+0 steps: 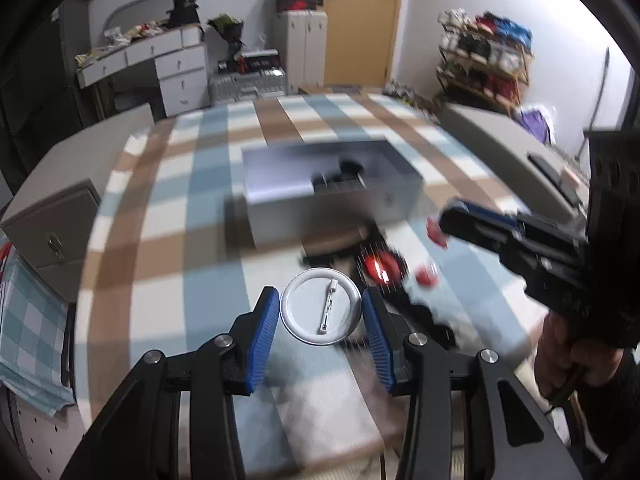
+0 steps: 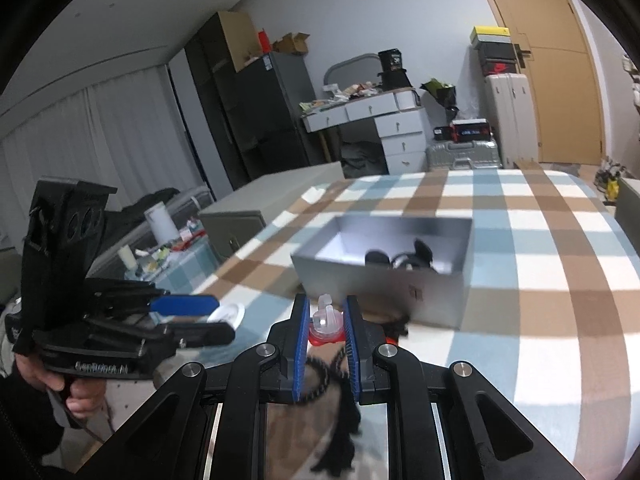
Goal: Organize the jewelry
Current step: 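Carry the badge and clear item into the silver box and open both tools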
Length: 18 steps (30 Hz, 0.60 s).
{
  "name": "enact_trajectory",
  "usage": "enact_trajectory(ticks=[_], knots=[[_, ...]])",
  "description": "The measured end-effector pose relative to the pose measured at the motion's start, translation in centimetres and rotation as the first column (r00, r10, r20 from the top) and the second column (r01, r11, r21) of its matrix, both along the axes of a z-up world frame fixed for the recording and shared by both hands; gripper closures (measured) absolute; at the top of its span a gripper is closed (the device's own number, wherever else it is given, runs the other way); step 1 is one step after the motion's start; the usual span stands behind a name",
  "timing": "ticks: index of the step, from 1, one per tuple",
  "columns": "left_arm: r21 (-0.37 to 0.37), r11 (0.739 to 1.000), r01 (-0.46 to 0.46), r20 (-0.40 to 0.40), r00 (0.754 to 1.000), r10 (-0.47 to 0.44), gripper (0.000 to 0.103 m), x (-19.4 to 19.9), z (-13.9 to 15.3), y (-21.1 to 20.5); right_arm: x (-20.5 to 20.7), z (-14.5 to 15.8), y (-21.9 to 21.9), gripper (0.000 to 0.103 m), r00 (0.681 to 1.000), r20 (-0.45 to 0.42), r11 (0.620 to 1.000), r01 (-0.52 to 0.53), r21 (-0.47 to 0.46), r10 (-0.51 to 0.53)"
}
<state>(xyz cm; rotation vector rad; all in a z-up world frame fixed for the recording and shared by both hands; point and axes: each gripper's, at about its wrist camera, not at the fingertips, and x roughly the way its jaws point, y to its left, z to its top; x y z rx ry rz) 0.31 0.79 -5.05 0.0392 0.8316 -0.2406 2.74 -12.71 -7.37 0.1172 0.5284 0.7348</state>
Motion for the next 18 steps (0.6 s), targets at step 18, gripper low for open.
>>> enact_trajectory(ticks=[18], knots=[[-0.081,0.997,0.003,0.036,0.999,0.0,0.066,9.8,1.1,-0.6,9.8,2.4,0.7,0.086,1.0,-0.004,0.999,0.003,0.038,-0.002]])
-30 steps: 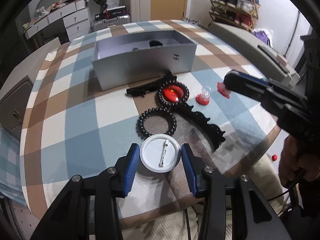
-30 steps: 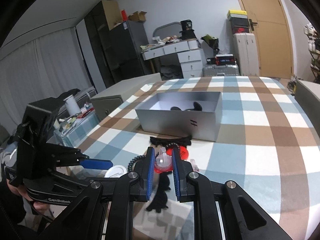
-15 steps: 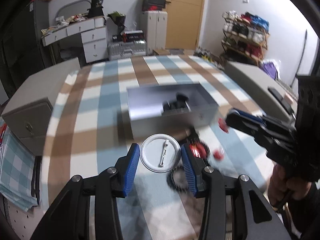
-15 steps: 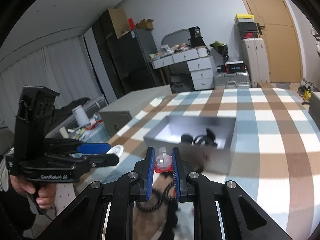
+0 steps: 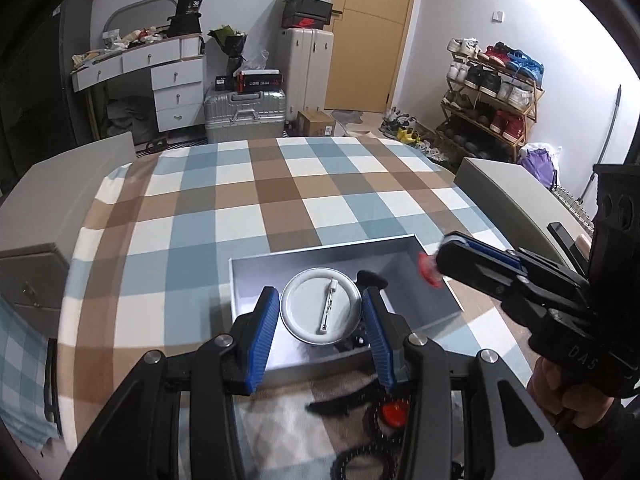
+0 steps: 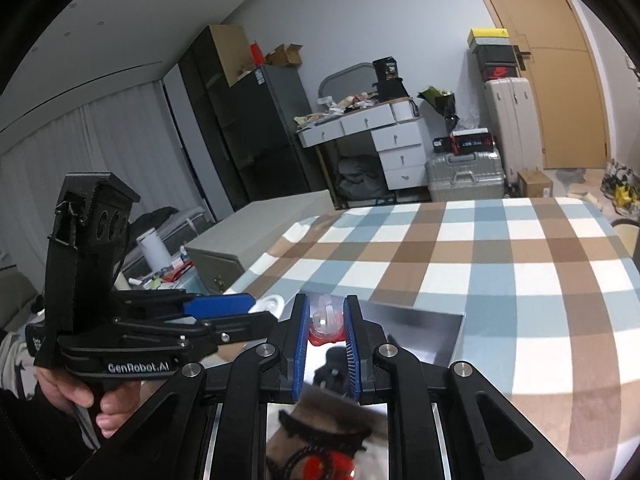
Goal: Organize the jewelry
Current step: 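Carry the badge and clear item into the silver box and open both tools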
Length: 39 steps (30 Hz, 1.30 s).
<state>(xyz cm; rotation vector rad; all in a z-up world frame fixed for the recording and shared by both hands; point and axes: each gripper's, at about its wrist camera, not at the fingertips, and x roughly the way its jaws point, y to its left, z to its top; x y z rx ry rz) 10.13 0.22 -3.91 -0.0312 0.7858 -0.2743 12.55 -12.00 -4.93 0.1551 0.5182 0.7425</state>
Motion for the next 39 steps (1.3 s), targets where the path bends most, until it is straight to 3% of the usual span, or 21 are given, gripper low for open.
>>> enact_trajectory(ticks=[14,17,29,31,34,39], knots=[[-0.043,0.999,0.006,-0.073,0.997,-0.009,0.066,3.0,-1.8,-0.2,4.7,-2.4,1.5,0.086,0.997,-0.073,0.998,-0.032,-0.058,0.028],[-0.076,0.997,0.011,-0.095,0.995,-0.018,0.066,3.4,-2.0,0.0,5.0,-2.7,1.5,0.086,0.996,-0.079,0.998,-0.033,-0.062,0.028],[-0.093,0.995,0.023,-0.105,0.994,-0.033,0.065,4.1,-2.4,-0.2,5.4,-3.1,1.4,0.084,0.998,-0.067,0.998,-0.01,-0.068,0.005],[-0.094,0.995,0.026,-0.113,0.993,-0.036,0.061,4.2,-2.4,-0.1,5.1,-2.8,1.1,0.084,0.998,-0.06,0.998,-0.008,-0.062,0.004],[-0.095,0.995,0.017,-0.115,0.993,-0.028,0.048,4.0,-2.3,0.1,4.4,-2.3,0.6,0.075,0.999,-0.045,0.998,0.008,-0.058,-0.011],[-0.1,0.995,-0.008,-0.105,0.994,-0.003,0.047,3.2,-1.8,0.6,3.4,-1.6,-0.2,0.067,0.999,-0.037,0.998,0.039,-0.051,-0.04]])
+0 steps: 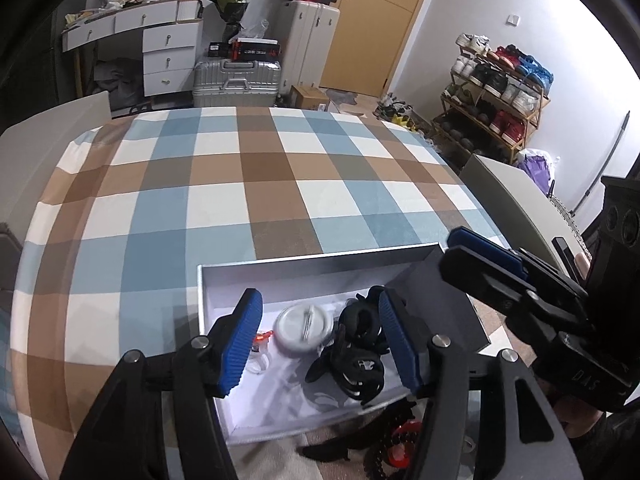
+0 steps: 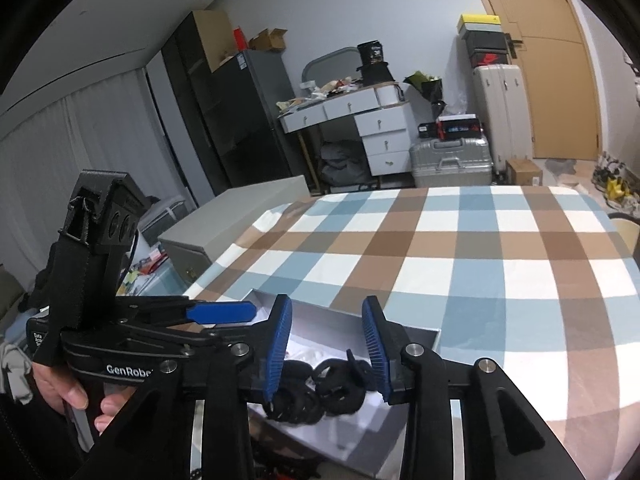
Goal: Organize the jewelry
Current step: 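Carry the badge and clear item into the silver box and open both tools, then withdraw both tools from the box toward the remaining jewelry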
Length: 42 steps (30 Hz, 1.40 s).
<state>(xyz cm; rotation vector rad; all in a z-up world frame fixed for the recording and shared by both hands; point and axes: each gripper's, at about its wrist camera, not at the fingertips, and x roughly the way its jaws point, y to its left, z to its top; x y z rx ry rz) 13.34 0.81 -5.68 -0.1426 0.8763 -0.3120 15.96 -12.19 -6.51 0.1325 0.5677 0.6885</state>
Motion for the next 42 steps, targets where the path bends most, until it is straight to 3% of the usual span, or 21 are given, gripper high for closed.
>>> enact_trajectory(ticks=[5,14,18,23,26,33,38,42], knots=[[0.01,1.0,-0.014,0.015,1.0,0.014,0.047,-1.2,0.7,0.2,-1.2,0.5,-0.7,0.054,1.0,0.004,1.0,0.027,0.001,-0.027],[0.042,0.998,-0.038,0.056,0.998,0.035,0.046,-3.4,1.4,0.1,-4.0,1.1,-2.0,0.042,0.998,0.012,0.999,0.054,0.003,-0.054],[0.045,0.998,-0.046,0.072,0.997,0.043,0.036,-4.3,1.6,0.1,-5.3,1.4,-2.3,0.034,0.998,0.023,0.998,0.063,-0.005,-0.063],[0.048,0.997,-0.066,0.102,0.993,0.061,0.034,-5.8,2.0,0.3,-6.9,1.4,-2.5,0.024,0.998,0.032,0.998,0.062,-0.018,-0.062],[0.059,0.99,-0.131,0.127,0.984,0.123,0.021,-6.6,1.8,0.7,-7.6,1.1,-2.7,0.022,0.998,0.031,0.998,0.061,-0.026,-0.06],[0.055,0.986,-0.155,0.124,0.981,0.147,0.02,-8.4,0.1,0.8,-9.2,-0.6,-3.0,0.022,0.998,-0.01,0.997,0.055,-0.06,-0.055],[0.086,0.976,-0.201,0.101,0.976,0.192,0.004,-9.5,-1.2,1.0,-10.6,-2.2,-2.8,0.022,0.999,-0.03,0.991,0.025,-0.131,-0.03],[0.086,0.976,-0.199,0.083,0.978,0.192,0.004,-10.5,-2.0,1.1,-11.2,-3.8,-2.8,0.022,0.997,-0.069,0.989,0.007,-0.15,-0.017]])
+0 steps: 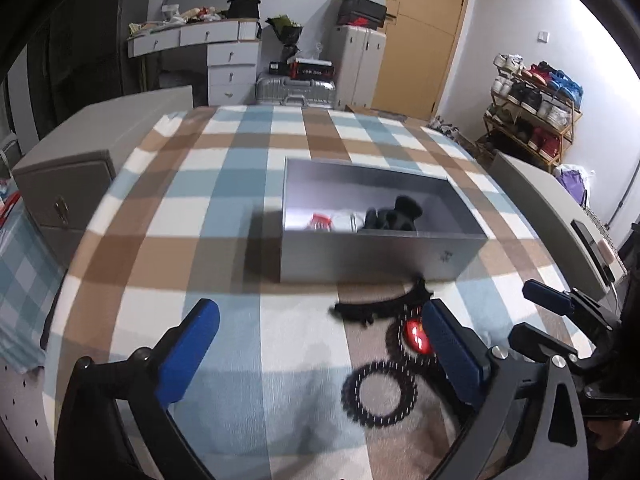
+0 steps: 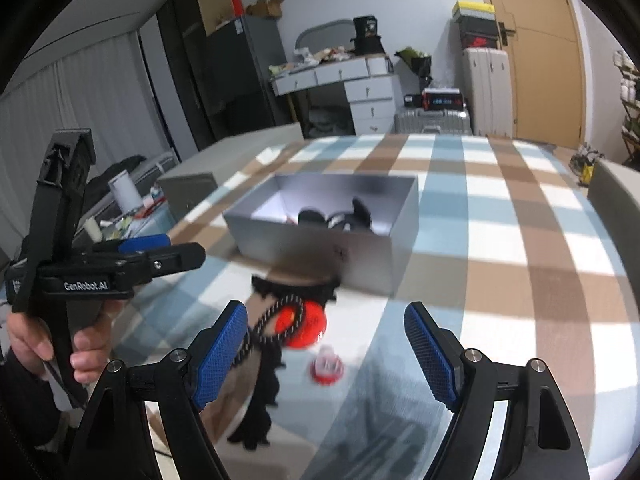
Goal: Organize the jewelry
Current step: 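Withdraw both tools from the box toward the remaining jewelry, then grasp a clear pink item with the right tool while the left grasps a coil hair tie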
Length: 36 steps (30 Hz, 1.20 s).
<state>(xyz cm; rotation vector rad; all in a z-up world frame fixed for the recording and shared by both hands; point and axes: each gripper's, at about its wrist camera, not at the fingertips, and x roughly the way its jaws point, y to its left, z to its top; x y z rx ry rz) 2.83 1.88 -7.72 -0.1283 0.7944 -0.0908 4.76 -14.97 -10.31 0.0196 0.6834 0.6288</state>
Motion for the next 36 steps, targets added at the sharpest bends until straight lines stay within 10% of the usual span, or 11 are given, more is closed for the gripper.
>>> enact_trajectory(ticks=[23,36], knots=[[0.085,0.993,0.086,-0.037,0.996,-0.083,0.004,-2.1,-1.0,-1.9,0.2,-3.4,0.8,0.087,0.993,-0.108,0.999,-0.046,-0.022,0.044],[0.068,0.988,0.136,-0.087,0.988,-0.13,0.004,-0.7,-1.2,-3.4,0.0,-3.0,-0.7,0.089,0.995,-0.098,0.999,0.003,0.039,0.001]])
